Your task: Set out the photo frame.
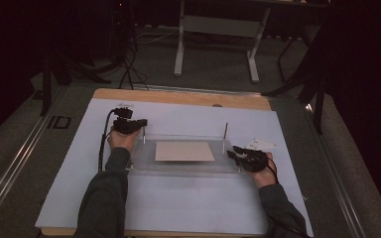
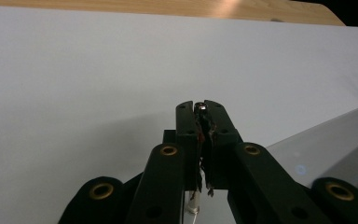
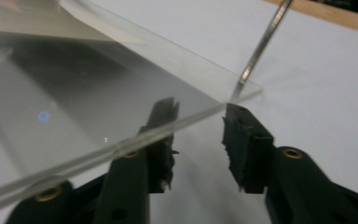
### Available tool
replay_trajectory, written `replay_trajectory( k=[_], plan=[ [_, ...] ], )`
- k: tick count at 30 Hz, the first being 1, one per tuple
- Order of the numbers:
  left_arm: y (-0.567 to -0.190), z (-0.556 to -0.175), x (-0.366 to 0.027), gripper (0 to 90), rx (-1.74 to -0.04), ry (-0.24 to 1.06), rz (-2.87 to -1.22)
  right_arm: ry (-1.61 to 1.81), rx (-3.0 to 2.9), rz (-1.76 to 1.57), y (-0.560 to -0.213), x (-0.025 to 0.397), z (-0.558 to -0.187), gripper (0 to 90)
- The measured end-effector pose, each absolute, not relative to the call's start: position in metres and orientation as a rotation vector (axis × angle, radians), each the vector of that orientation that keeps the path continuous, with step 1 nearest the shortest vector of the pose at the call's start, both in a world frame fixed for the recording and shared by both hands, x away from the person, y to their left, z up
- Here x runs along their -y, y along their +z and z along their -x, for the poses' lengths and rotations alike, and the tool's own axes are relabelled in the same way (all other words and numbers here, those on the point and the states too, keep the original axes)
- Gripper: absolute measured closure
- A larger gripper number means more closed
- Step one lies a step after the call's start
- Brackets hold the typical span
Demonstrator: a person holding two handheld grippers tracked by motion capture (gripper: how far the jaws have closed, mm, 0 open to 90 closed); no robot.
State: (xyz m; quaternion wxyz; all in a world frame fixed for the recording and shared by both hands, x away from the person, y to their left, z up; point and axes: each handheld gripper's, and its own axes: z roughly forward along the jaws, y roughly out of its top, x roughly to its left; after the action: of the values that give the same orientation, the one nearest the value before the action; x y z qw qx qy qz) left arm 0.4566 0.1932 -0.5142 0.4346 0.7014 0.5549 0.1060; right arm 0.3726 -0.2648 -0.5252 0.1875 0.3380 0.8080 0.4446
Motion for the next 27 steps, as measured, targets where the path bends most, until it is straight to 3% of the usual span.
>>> replay_trajectory(
  k=[7,17,27],
  plan=[
    [-0.514,-0.458,-0.193,86.5,-1.388,0.255,-1.741,1.297,-2.247,-0.845,-0.522,0.260,-0.369,44.4],
    [-0.516,-0.459,-0.195,86.4,-1.385,0.243,-1.731,1.281,-2.215,-0.766,-0.520,0.255,-0.370,40.7],
    [-0.516,-0.460,-0.194,86.2,-1.384,0.244,-1.734,1.302,-2.227,-0.721,-0.519,0.247,-0.372,43.6]
  ],
)
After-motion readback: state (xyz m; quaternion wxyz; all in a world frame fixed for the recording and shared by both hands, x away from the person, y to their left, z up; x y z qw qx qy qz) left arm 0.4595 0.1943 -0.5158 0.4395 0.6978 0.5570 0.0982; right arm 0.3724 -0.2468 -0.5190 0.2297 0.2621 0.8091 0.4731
